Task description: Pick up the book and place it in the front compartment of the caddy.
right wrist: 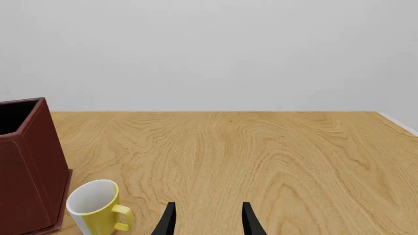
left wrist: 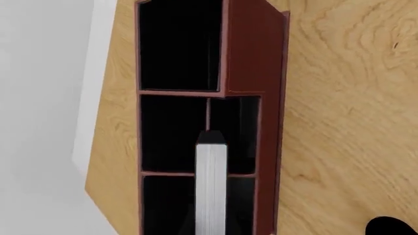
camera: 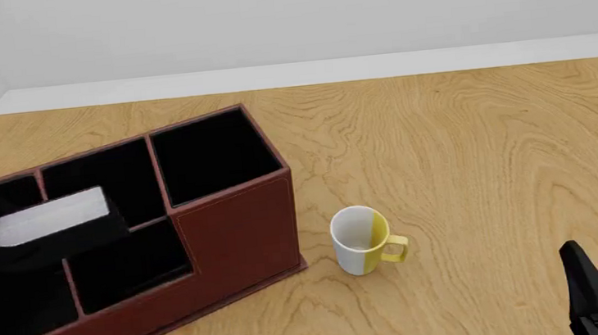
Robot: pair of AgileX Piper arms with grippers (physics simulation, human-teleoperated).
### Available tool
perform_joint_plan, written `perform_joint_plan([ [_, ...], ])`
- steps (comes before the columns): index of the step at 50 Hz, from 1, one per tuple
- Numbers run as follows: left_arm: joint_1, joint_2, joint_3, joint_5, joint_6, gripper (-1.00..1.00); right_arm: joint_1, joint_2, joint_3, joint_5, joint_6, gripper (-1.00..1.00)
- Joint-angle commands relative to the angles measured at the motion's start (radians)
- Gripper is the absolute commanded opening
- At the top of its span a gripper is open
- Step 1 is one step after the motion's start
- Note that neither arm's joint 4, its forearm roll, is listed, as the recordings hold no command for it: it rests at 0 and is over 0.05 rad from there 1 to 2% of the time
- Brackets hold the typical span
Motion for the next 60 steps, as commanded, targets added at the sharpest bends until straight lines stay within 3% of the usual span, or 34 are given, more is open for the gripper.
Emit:
perform_joint_plan([
  [1,-0.007,0.027,-0.127,0.0,0.046,-1.0,0.0,0.0,0.0,0.0,0.0,1.0],
  [10,-0.058,0.059,-0.164,0.0,-0.033,-1.0,0.0,0.0,0.0,0.0,0.0,1.0],
  [17,-0.043,0.048,-0.152,0.0,-0.058,-1.0,0.0,0.0,0.0,0.0,0.0,1.0],
  [41,-0.061,-0.004,-0.161,0.0,-0.082,-1.0,0.0,0.0,0.0,0.0,0.0,1.0],
  [51,-0.056,-0.07,-0.071,0.0,-0.059,-1.0,0.0,0.0,0.0,0.0,0.0,1.0],
  [60,-0.084,-0.07,-0.083,0.0,-0.085,-1.0,0.0,0.0,0.0,0.0,0.0,1.0],
])
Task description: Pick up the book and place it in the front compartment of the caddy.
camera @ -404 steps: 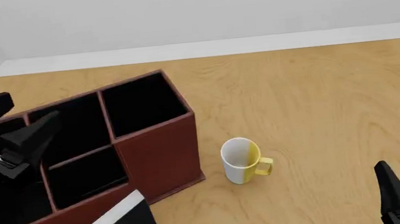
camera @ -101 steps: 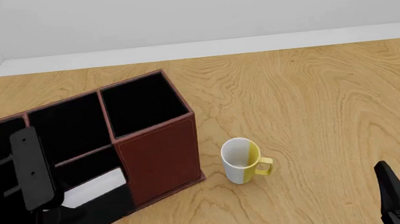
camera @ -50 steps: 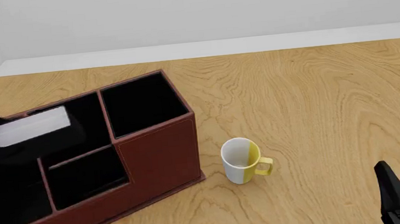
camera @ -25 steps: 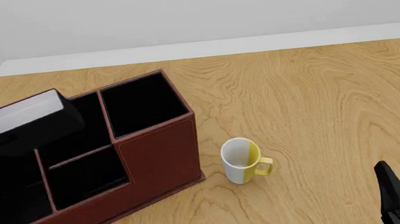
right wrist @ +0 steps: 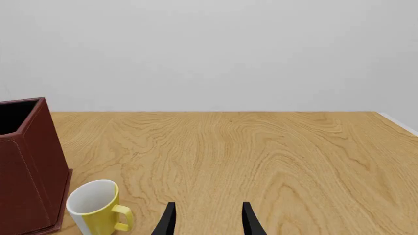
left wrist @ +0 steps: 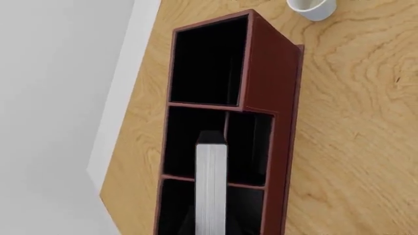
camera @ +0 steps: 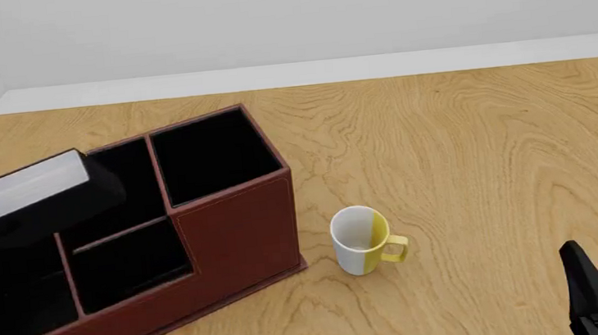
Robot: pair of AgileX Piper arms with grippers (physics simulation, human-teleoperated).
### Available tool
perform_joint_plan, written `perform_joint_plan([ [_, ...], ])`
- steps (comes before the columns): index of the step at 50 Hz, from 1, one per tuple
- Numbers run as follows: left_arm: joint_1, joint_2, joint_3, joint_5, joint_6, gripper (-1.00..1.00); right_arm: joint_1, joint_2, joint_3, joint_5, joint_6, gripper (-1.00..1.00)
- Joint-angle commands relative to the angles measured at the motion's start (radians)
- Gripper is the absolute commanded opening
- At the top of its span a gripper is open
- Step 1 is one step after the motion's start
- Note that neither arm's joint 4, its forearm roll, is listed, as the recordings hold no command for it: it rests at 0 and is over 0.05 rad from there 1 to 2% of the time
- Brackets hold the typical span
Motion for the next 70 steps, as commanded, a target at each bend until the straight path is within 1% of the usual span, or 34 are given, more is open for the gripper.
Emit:
perform_joint_plan([
  [1,-0.021,-0.023,0.013,-0.003,0.004,-1.0,0.0,0.0,0.0,0.0,0.0,1.0],
  [7,-0.024,-0.009,0.056,-0.062,-0.005,-1.0,0.0,0.0,0.0,0.0,0.0,1.0],
  [14,-0.018,-0.001,0.105,-0.113,0.016,-1.0,0.0,0.0,0.0,0.0,0.0,1.0],
  [18,-0.02,0.007,0.129,-0.159,0.012,-1.0,0.0,0.0,0.0,0.0,0.0,1.0],
  [21,-0.008,0.008,0.174,-0.194,0.031,-1.0,0.0,0.0,0.0,0.0,0.0,1.0],
  [24,-0.002,0.012,0.184,-0.212,0.033,-1.0,0.0,0.0,0.0,0.0,0.0,1.0],
  [26,0.01,0.012,0.214,-0.238,0.051,-1.0,0.0,0.0,0.0,0.0,0.0,1.0],
  [30,0.008,0.014,0.213,-0.24,0.045,-1.0,0.0,0.0,0.0,0.0,0.0,1.0],
  [31,0.03,0.016,0.251,-0.287,0.068,-1.0,0.0,0.0,0.0,0.0,0.0,1.0],
  [34,0.037,0.019,0.263,-0.306,0.073,-1.0,0.0,0.0,0.0,0.0,0.0,1.0],
  [35,0.051,0.032,0.28,-0.346,0.084,-1.0,0.0,0.0,0.0,0.0,0.0,1.0],
  [38,0.052,0.037,0.294,-0.369,0.093,-1.0,0.0,0.0,0.0,0.0,0.0,1.0],
  [42,0.059,0.065,0.309,-0.426,0.101,-1.0,0.0,0.0,0.0,0.0,0.0,1.0],
  [45,0.064,0.074,0.322,-0.456,0.126,-1.0,0.0,0.0,0.0,0.0,0.0,1.0],
  [47,0.063,0.088,0.308,-0.463,0.114,-1.0,0.0,0.0,0.0,0.0,0.0,1.0],
  [48,0.065,0.089,0.313,-0.475,0.125,-1.0,0.0,0.0,0.0,0.0,0.0,1.0],
  [50,0.07,0.103,0.309,-0.487,0.118,-1.0,0.0,0.0,0.0,0.0,0.0,1.0],
  [55,0.085,0.117,0.329,-0.525,0.135,-1.0,0.0,0.0,0.0,0.0,0.0,1.0],
  [70,0.116,0.155,0.37,-0.589,0.146,-1.0,0.0,0.0,0.0,0.0,0.0,1.0],
])
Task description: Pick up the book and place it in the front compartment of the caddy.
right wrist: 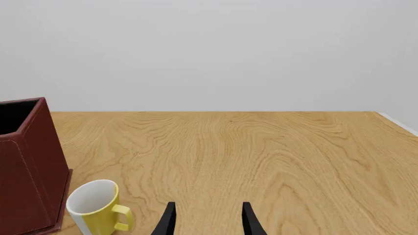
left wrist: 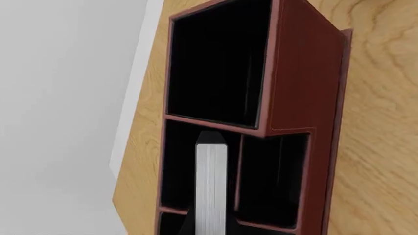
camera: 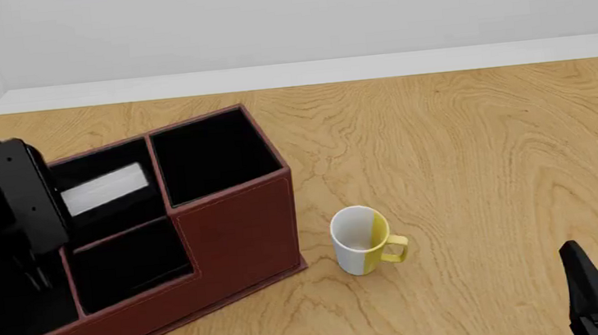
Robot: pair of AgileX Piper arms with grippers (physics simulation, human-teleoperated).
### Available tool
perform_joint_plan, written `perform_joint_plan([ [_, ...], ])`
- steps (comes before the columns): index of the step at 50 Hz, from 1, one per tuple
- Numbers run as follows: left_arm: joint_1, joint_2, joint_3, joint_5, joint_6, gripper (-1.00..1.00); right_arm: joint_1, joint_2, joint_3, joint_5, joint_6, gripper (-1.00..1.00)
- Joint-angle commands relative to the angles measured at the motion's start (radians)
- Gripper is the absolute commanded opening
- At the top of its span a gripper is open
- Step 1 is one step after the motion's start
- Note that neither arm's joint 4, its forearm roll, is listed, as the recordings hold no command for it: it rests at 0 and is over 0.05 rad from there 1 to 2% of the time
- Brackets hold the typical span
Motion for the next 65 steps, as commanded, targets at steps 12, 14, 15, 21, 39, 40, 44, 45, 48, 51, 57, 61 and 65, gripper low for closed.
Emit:
perform_joint_plan([
  [12,0.062,0.082,0.041,-0.127,0.045,-1.0,0.0,0.0,0.0,0.0,0.0,1.0],
  [14,0.068,0.084,0.057,-0.141,0.053,-1.0,0.0,0.0,0.0,0.0,0.0,1.0],
  [15,0.065,0.085,0.057,-0.142,0.048,-1.0,0.0,0.0,0.0,0.0,0.0,1.0],
  [21,0.07,0.102,0.067,-0.168,0.043,-1.0,0.0,0.0,0.0,0.0,0.0,1.0],
  [39,0.123,0.21,0.054,-0.291,0.083,1.0,0.0,0.0,0.0,0.0,0.0,1.0],
  [40,0.125,0.213,0.052,-0.295,0.086,1.0,0.0,0.0,0.0,0.0,0.0,1.0],
  [44,0.134,0.225,0.039,-0.3,0.093,1.0,0.0,0.0,0.0,0.0,0.0,1.0],
  [45,0.134,0.224,0.039,-0.298,0.094,1.0,0.0,0.0,0.0,0.0,0.0,1.0],
  [48,0.139,0.219,0.031,-0.295,0.103,1.0,0.0,0.0,0.0,0.0,0.0,1.0],
  [51,0.15,0.22,0.028,-0.304,0.115,1.0,0.0,0.0,0.0,0.0,0.0,1.0],
  [57,0.153,0.218,0.026,-0.306,0.119,1.0,0.0,0.0,0.0,0.0,0.0,1.0],
  [61,0.143,0.202,-0.001,-0.275,0.114,1.0,0.0,0.0,0.0,0.0,0.0,1.0],
  [65,0.12,0.159,-0.022,-0.222,0.103,1.0,0.0,0.0,0.0,0.0,0.0,1.0],
])
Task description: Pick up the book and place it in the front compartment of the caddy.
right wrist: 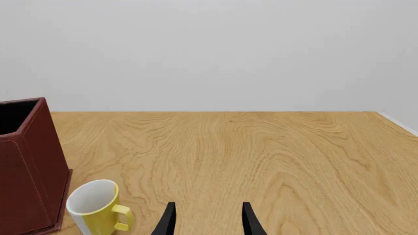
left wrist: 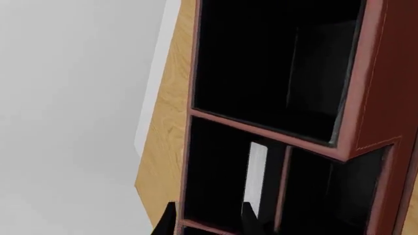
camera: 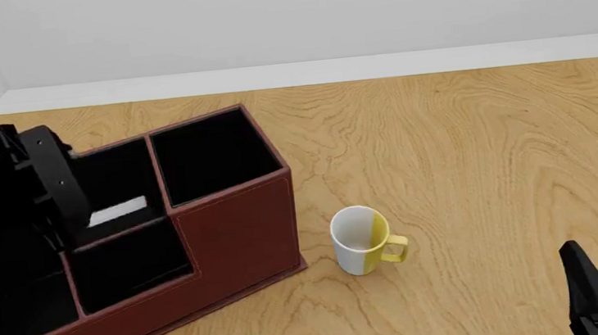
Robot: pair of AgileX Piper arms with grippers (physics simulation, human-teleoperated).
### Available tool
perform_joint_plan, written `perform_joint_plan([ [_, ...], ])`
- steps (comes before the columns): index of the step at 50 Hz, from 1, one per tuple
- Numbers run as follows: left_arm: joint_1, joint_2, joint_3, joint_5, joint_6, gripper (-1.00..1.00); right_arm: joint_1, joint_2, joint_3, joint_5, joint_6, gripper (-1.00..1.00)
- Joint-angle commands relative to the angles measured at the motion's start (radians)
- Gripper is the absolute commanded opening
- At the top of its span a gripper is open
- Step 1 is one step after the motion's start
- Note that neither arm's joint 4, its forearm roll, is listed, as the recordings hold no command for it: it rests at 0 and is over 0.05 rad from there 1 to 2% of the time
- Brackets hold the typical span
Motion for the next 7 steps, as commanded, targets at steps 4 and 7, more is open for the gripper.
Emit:
perform_joint_plan([
  [4,-0.033,-0.086,-0.055,0.106,-0.01,1.0,0.0,0.0,0.0,0.0,0.0,1.0],
  [7,-0.042,-0.123,-0.061,0.136,-0.004,1.0,0.0,0.0,0.0,0.0,0.0,1.0],
])
